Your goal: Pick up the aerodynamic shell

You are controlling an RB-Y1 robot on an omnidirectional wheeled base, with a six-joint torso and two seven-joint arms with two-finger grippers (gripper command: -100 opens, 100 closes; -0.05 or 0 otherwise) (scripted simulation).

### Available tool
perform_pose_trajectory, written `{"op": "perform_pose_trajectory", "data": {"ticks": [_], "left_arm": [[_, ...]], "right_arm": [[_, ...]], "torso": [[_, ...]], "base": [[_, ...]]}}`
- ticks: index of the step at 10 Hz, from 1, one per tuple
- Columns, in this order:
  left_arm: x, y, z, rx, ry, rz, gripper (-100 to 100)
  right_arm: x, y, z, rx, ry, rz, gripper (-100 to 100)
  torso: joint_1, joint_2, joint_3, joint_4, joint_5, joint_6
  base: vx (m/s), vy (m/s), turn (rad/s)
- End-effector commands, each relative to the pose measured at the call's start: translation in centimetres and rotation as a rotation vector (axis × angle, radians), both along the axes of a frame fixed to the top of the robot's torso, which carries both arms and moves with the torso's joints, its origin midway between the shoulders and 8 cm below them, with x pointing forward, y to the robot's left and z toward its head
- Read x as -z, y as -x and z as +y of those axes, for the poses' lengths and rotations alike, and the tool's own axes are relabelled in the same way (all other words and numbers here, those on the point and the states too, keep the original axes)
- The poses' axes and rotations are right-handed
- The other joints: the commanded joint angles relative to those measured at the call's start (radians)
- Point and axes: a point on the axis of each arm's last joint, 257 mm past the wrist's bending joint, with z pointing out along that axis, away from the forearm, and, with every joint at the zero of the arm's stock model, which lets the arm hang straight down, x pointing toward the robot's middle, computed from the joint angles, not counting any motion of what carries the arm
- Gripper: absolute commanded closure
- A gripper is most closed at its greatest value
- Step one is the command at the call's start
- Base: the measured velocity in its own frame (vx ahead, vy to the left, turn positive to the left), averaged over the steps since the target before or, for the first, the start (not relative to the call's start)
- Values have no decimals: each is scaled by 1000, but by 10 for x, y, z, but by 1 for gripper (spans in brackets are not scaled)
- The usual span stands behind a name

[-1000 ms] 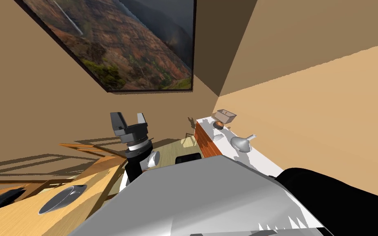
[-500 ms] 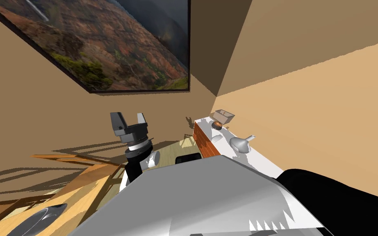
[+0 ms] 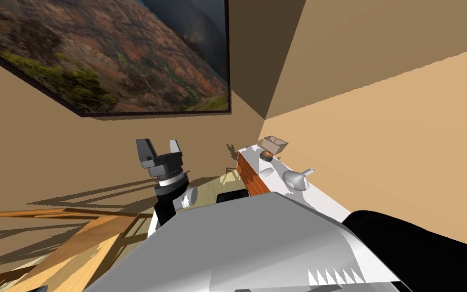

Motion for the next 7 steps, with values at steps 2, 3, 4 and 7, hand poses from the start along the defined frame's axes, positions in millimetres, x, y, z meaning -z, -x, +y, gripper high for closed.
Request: {"op": "perform_pose_trajectory", "data": {"ticks": [2, 3, 4, 7], "left_arm": [[0, 0, 0, 0, 0, 0, 0], [0, 0, 0, 0, 0, 0, 0], [0, 0, 0, 0, 0, 0, 0], [0, 0, 0, 0, 0, 0, 0]], "right_arm": [[-9, 6, 12, 13, 2, -9, 100], [-9, 6, 12, -3, 9, -1, 100], [-9, 6, 12, -27, 20, 10, 100], [-9, 6, 12, -32, 22, 11, 0]], "torso": [[0, -3, -2, -1, 0, 2], [0, -7, -4, -1, 0, 1], [0, -6, -3, -1, 0, -1], [1, 1, 0, 0, 1, 0]], "base": [[126, -36, -233], [85, -18, -38], [22, -11, 43], [-2, -1, 6]]}}
